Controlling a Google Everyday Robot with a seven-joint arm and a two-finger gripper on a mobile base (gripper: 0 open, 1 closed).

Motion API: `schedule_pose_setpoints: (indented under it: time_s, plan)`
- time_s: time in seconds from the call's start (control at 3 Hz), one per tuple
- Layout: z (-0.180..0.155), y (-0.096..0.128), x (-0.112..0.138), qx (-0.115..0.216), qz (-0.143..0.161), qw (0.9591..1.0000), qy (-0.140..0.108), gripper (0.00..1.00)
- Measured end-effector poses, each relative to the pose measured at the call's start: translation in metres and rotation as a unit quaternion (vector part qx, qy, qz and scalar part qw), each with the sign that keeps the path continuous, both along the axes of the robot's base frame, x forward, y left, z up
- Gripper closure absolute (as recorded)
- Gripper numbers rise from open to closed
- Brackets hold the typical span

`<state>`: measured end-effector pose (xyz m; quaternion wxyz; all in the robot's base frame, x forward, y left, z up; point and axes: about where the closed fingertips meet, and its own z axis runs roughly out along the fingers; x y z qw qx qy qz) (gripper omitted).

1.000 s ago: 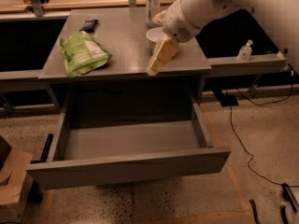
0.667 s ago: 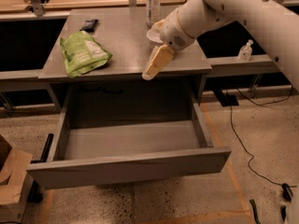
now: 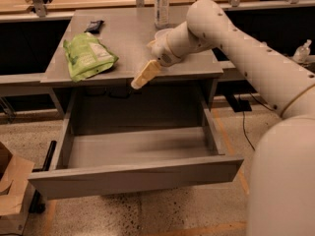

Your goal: Place green rice chip bag into top drawer

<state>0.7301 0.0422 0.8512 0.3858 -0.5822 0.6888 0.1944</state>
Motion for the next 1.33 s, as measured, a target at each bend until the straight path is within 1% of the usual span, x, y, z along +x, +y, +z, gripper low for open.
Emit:
schedule_pose_setpoints:
  time_s: [0.33, 0.67, 1.0, 1.33]
  plan:
    - [-0.015, 0.031, 0.023, 0.029, -0.005, 0.9995, 0.009, 0.00]
    - [-0.023, 0.067, 0.040, 0.049, 0.005, 0.9987, 0.015, 0.00]
    - [-0.022, 0.098, 0.051, 0.067, 0.023, 0.9974, 0.013, 0.00]
    - [-0.007, 0.124, 0.055, 0.087, 0.042, 0.9953, 0.004, 0.00]
